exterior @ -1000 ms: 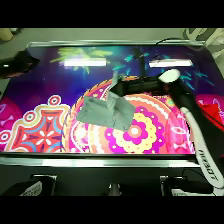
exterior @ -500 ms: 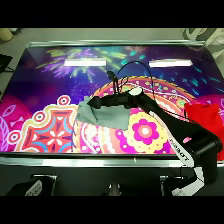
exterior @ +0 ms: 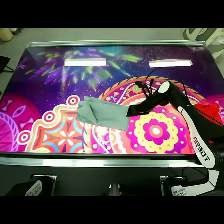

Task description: Fold the shirts.

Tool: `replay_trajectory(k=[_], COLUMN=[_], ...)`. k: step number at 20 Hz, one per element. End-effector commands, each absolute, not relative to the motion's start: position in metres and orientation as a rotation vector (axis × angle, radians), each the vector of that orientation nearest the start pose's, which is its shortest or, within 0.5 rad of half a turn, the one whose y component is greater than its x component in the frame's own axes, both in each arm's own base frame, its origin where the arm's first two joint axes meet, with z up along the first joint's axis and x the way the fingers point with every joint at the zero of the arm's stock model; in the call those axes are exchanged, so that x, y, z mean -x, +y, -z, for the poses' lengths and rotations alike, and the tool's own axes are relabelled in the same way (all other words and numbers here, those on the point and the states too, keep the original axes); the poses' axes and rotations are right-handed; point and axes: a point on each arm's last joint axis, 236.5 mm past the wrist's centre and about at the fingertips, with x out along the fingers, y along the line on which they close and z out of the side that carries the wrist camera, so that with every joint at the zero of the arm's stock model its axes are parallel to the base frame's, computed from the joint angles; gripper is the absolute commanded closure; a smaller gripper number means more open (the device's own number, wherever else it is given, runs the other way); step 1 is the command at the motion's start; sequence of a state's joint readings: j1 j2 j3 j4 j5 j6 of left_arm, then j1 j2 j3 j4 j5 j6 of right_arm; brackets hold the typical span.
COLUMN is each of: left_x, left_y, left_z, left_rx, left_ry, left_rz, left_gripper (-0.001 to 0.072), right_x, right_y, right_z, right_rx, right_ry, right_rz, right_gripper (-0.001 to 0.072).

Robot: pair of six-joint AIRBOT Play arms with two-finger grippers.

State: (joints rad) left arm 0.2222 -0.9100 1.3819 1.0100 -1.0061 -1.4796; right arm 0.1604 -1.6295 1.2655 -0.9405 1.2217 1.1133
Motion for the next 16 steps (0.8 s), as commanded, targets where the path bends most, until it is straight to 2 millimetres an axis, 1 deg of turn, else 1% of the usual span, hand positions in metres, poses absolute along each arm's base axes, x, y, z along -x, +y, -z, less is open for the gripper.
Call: replay_trajectory(k=[1,2,4,5,6,8,9,10,11,12,14,16], left_x=[-0.389,-0.389,-0.389,-0.389,-0.389,-0.389,-0.389,-0.389,-0.389,-0.389,-0.39,-0.391], left_y=[-0.02,-0.02,-0.02,-0.02,-0.02,-0.02,-0.02,-0.02,-0.02,-0.02,-0.02,-0.019], left_z=[-0.298,-0.298,-0.298,-0.299,-0.299,-0.298,-0.298,-0.298,-0.298,-0.298,-0.297,-0.294], left_rx=[0.374,0.374,0.374,0.375,0.375,0.374,0.374,0.373,0.374,0.373,0.364,0.36], left_ry=[0.458,0.458,0.458,0.458,0.458,0.459,0.459,0.458,0.458,0.46,0.461,0.464], left_rz=[0.187,0.187,0.187,0.187,0.187,0.187,0.187,0.187,0.187,0.187,0.189,0.189], left_gripper=[0.0684,0.0683,0.0683,0.0683,0.0683,0.0683,0.0683,0.0683,0.0683,0.0683,0.0683,0.0683], right_x=[-0.364,-0.366,-0.369,-0.371,-0.373,-0.375,-0.376,-0.379,-0.384,-0.393,-0.417,-0.439], right_y=[0.201,0.216,0.237,0.245,0.25,0.255,0.251,0.246,0.235,0.221,0.185,0.137], right_z=[0.08,0.081,0.084,0.088,0.089,0.087,0.083,0.077,0.065,0.047,0.002,-0.058], right_rx=[-0.305,-0.351,-0.391,-0.397,-0.399,-0.398,-0.389,-0.368,-0.35,-0.348,-0.353,-0.332], right_ry=[1.441,1.411,1.382,1.372,1.36,1.343,1.338,1.317,1.288,1.251,1.149,1.02], right_rz=[-0.704,-0.73,-0.754,-0.751,-0.747,-0.753,-0.771,-0.802,-0.833,-0.845,-0.828,-0.784], right_gripper=[0.0066,0.0069,0.0083,0.015,0.0272,0.061,0.0694,0.0697,0.0698,0.0698,0.0699,0.0699])
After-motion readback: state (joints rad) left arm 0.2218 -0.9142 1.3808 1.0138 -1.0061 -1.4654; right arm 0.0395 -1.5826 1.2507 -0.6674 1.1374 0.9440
